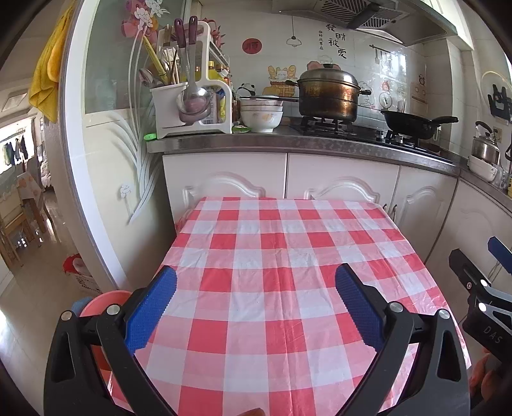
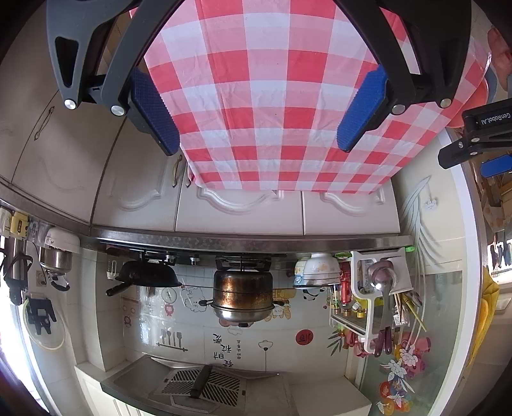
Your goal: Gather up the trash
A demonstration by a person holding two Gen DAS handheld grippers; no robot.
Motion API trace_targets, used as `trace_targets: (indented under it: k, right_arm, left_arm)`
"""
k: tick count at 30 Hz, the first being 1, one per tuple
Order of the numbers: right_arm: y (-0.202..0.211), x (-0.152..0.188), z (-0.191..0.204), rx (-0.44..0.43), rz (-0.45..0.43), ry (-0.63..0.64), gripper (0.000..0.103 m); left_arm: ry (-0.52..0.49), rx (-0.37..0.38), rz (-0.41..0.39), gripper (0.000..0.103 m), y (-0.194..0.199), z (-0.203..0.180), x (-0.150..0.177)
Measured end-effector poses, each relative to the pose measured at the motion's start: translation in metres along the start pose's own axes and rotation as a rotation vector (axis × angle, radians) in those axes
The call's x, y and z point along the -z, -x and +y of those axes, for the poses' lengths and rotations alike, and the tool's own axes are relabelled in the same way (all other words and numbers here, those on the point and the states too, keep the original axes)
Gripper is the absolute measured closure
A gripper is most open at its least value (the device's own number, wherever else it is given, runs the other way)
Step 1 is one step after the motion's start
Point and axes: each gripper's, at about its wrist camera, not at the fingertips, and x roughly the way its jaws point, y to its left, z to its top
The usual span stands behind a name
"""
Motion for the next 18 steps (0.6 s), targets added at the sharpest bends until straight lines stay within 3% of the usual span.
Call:
trace_targets:
  k: [18]
  right_arm:
    - [-0.0087,-0.0028,0.0038,-0.014,0.006,0.013,0.004]
  left_arm:
    - [0.003,0.005,0.011,0.005,-0.0072,-0.0006,0.0009]
